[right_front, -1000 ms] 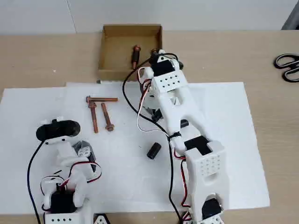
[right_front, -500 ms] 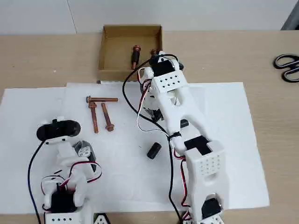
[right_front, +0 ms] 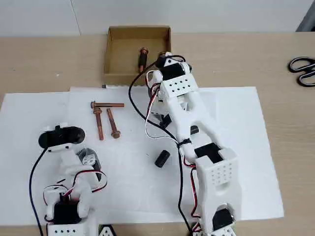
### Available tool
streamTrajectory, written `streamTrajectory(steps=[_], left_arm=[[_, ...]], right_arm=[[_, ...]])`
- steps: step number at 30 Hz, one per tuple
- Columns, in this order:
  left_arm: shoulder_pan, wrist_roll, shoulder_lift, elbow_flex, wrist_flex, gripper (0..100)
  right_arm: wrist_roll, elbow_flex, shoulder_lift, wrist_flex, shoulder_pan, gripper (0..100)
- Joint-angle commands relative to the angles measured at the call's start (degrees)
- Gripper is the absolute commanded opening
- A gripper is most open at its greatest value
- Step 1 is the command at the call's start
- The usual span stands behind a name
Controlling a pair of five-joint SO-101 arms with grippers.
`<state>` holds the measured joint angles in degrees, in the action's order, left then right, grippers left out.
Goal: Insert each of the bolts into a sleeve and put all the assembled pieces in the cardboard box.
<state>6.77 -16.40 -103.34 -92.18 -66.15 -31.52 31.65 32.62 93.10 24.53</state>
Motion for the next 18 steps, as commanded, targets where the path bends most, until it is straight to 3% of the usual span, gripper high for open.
streamTrajectory(steps=[1,18], left_arm=[[0.4,-0.1,-0.5,0.2,1.5,1],[0.4,-0.1,-0.5,0.2,1.5,1]], right_arm=[[0.6,1.7,-1.7,-3.9,0.2,22.4],[0.4,1.7,6.3,-6.3,1.5,18.8]])
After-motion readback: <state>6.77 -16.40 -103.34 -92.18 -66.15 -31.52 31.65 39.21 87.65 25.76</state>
